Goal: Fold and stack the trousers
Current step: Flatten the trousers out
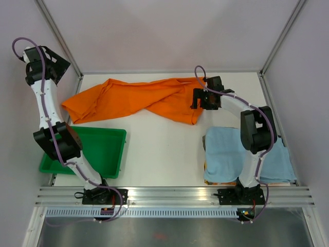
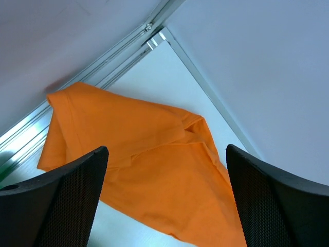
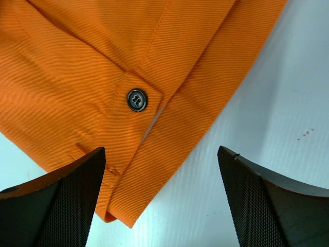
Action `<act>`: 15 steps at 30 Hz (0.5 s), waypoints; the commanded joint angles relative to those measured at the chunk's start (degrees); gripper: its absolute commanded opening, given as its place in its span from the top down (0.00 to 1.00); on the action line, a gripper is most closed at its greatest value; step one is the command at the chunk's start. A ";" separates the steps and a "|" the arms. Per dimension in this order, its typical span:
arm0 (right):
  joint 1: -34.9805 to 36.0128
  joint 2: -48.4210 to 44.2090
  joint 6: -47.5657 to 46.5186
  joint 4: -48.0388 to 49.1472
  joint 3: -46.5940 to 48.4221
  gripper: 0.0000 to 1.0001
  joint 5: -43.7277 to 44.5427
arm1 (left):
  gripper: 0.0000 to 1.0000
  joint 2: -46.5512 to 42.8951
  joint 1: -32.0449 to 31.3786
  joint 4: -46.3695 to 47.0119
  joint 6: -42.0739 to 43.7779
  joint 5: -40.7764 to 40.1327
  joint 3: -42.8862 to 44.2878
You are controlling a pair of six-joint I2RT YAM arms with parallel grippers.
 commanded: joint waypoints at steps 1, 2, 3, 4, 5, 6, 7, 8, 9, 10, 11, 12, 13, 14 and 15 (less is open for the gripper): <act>0.76 1.26 5.09 2.25 0.98 0.05 -3.29 | 0.00 -7.03 -1.11 -0.46 5.66 3.52 -1.70; 1.90 1.61 5.45 2.43 1.33 0.04 -3.30 | 0.00 -8.52 -2.42 -0.29 6.54 3.34 -4.32; 2.43 1.97 5.71 2.43 1.60 0.05 -2.86 | 0.00 -10.11 -3.22 0.15 8.20 3.43 -5.91; 3.05 2.93 6.41 2.08 2.21 0.07 -1.90 | 0.00 -13.17 -4.18 0.68 9.09 3.60 -7.24; 4.70 3.72 6.42 -0.53 4.04 0.07 1.68 | 0.00 -14.76 -5.93 0.77 9.79 3.43 -9.77; 5.42 4.68 6.42 -2.39 5.37 0.07 3.63 | 0.00 -16.26 -6.99 0.68 10.84 3.43 -11.02; 6.03 6.69 6.59 -3.97 7.38 0.09 5.30 | 0.00 -19.15 -8.05 0.86 11.37 3.34 -12.33; 6.91 7.58 6.94 -5.81 7.75 0.11 6.10 | 0.00 -20.65 -10.06 1.03 11.99 2.91 -14.96; 7.18 8.81 7.38 -6.53 7.75 0.13 8.98 | 0.00 -22.06 -11.04 1.03 12.34 2.12 -16.37; 7.53 9.26 8.17 -6.97 7.14 0.18 10.05 | 0.00 -24.68 -12.26 1.30 12.61 2.11 -17.69; 7.53 9.35 8.26 -6.80 6.35 0.21 10.85 | 0.00 -25.93 -12.80 1.65 13.05 2.11 -20.14; 7.53 9.09 8.44 -6.54 5.65 0.27 12.59 | 0.00 -26.99 -12.98 1.56 13.22 2.11 -21.13; 7.53 8.74 8.26 -6.45 4.25 0.44 13.74 | 0.00 -27.87 -13.15 1.47 13.14 2.20 -22.88; 7.53 8.21 8.09 -6.19 3.63 0.54 15.06 | 0.00 -29.70 -13.16 1.39 13.49 2.72 -23.68; 7.36 6.99 7.65 -6.36 3.36 0.66 16.20 | 0.00 -30.50 -13.24 1.30 13.75 3.07 -24.55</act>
